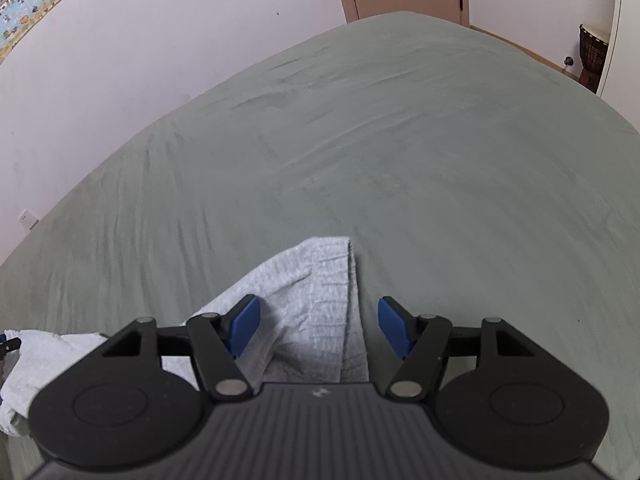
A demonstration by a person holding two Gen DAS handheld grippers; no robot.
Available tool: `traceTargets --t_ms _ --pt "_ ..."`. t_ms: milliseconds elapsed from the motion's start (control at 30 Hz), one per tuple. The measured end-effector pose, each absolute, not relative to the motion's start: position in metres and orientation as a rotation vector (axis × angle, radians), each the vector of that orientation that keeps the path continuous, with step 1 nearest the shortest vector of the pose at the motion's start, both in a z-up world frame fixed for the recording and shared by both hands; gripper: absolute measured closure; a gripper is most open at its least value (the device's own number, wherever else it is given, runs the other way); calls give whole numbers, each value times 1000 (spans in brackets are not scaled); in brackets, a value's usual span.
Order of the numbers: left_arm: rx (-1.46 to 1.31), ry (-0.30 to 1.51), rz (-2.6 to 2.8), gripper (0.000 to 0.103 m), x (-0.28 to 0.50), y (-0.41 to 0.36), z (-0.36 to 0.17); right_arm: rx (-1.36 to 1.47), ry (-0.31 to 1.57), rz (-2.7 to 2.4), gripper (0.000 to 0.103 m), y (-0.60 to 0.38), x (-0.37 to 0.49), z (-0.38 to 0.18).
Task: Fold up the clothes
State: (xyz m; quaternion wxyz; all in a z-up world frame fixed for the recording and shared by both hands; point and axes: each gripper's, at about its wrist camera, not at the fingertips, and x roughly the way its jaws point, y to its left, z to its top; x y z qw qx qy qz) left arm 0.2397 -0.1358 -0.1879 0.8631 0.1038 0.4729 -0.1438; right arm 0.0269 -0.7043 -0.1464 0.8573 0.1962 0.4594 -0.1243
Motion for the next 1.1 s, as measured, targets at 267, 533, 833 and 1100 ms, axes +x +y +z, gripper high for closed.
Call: traceTargets --t_ms 267,533,833,1100 --pt "239 948 -360 88 226 -162 -186 396 1004 -244 31 -702 50 -161" --pt "270 892 -397 97 220 -178 -166 359 1047 -237 79 -702 49 -168" --pt "241 681 -297 97 254 -164 -96 338 871 -222 80 -706 72 -110" --pt "276 625 -190 97 336 -190 -88 312 795 -275 79 -728 147 -97"
